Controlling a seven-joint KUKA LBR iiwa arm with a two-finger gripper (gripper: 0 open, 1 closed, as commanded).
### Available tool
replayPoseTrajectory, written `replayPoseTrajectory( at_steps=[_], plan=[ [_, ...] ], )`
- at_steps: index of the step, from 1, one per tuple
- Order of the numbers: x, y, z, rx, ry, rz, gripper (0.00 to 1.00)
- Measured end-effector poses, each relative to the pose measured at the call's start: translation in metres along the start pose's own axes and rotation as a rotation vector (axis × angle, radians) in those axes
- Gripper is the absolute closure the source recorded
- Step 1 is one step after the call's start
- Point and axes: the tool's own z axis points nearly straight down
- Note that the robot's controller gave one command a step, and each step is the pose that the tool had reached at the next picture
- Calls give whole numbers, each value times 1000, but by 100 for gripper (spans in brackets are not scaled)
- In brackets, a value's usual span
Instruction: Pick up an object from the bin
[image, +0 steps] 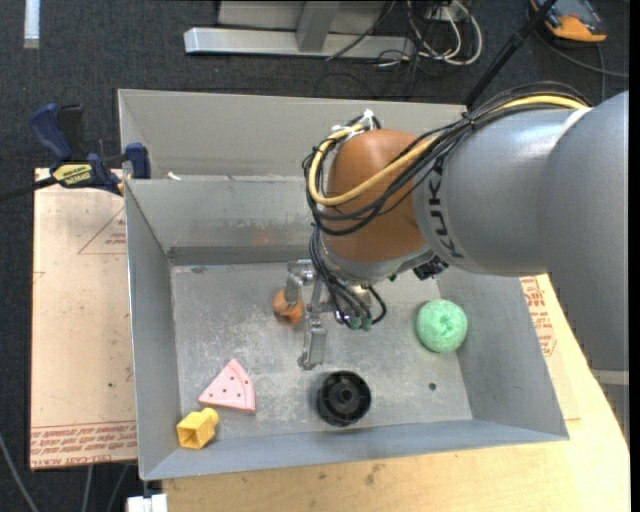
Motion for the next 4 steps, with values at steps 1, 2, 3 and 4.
replayPoseTrajectory(
  at_steps=[1,2,3,4],
  plan=[
    [-2,0,-5,-1,-7,2,0],
    [-14,-4,-25,-1,-8,4,0],
    [-19,-28,-1,-2,-12,51,0],
    [-36,-36,40,-2,-11,150,0]
  ],
)
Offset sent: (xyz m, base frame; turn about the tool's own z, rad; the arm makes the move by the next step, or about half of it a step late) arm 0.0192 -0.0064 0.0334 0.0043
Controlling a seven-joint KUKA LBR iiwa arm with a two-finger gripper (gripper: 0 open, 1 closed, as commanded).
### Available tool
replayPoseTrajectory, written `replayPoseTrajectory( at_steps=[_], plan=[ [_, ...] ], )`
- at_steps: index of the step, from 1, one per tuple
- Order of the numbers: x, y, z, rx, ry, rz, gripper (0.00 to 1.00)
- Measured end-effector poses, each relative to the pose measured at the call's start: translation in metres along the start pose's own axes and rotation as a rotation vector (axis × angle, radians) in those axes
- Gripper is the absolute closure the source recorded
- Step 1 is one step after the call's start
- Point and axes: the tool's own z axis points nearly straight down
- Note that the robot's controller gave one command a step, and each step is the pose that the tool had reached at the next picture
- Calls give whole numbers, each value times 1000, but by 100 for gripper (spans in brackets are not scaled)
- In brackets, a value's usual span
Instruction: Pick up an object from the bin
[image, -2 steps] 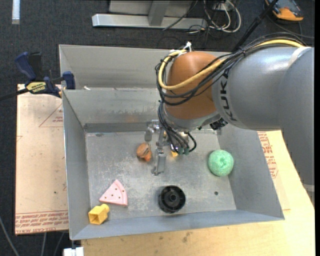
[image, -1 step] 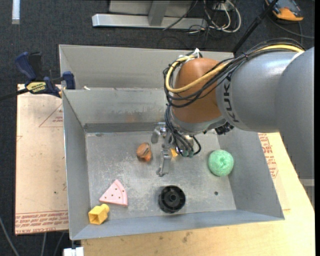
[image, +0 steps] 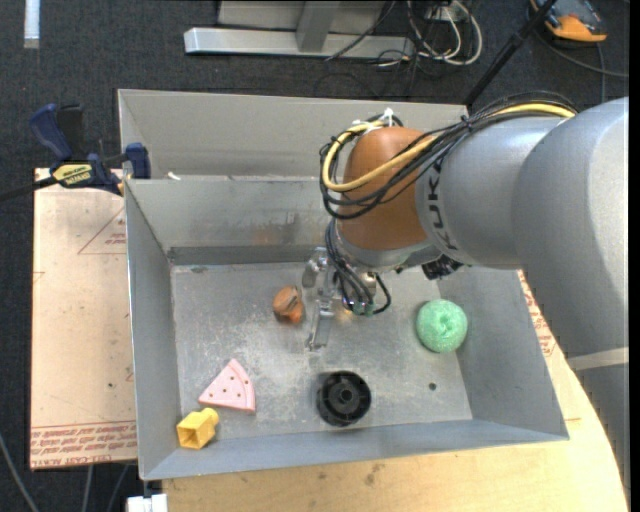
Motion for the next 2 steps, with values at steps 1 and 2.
replayPoseTrajectory(
  at_steps=[1,2],
  plan=[
    [-15,9,12,3,8,-50,0],
    [-20,15,-4,0,-1,-8,0]
  ],
)
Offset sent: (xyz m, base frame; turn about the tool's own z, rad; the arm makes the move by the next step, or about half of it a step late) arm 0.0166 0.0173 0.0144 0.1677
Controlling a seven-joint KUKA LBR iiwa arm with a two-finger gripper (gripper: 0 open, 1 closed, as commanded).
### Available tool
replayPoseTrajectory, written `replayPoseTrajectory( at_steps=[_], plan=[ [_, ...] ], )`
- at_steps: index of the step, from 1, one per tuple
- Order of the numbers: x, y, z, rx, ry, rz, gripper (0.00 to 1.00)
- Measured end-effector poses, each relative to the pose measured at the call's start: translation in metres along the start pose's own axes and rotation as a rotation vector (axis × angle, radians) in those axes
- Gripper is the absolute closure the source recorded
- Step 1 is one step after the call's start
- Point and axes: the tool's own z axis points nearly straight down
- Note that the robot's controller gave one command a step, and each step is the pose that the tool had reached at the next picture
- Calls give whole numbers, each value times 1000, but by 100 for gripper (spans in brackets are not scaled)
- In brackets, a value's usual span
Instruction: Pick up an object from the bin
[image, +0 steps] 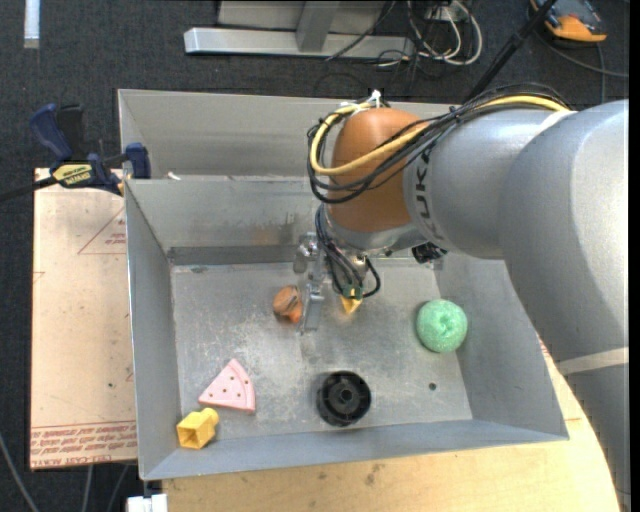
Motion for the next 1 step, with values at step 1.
replayPoseTrajectory(
  at_steps=[1],
  plan=[
    [-7,6,14,0,0,165,0]
  ],
)
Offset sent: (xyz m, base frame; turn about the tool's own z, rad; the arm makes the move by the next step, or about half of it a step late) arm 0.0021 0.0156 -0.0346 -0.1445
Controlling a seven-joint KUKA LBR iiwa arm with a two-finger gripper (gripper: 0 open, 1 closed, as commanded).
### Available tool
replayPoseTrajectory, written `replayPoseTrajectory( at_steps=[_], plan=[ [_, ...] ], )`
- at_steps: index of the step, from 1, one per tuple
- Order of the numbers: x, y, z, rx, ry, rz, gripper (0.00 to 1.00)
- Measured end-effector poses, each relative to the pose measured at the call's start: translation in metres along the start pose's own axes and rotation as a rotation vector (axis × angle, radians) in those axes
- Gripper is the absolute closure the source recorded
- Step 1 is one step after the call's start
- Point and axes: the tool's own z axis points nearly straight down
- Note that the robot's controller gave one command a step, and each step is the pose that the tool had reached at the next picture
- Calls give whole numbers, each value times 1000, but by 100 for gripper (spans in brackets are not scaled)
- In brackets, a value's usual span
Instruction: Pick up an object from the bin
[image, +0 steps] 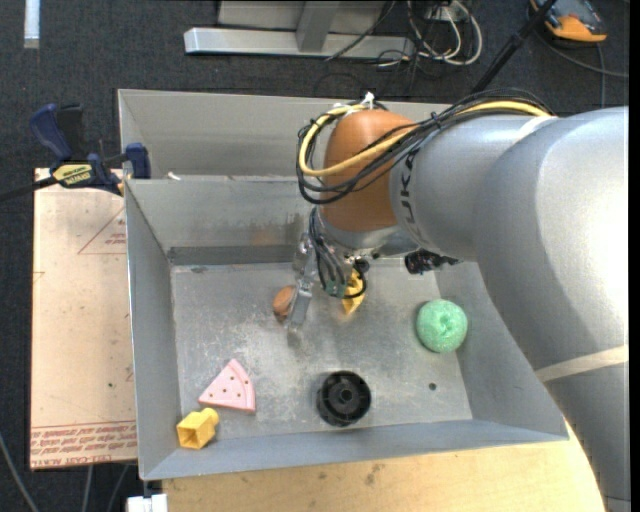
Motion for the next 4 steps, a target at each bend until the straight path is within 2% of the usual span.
replayPoseTrajectory(
  at_steps=[1,2,3,4],
  plan=[
    [9,9,20,0,3,-309,100],
    [9,9,20,0,3,-308,100],
    [-33,-31,-171,0,-10,-317,100],
    [-30,-30,-165,1,0,-319,100]
  ],
)
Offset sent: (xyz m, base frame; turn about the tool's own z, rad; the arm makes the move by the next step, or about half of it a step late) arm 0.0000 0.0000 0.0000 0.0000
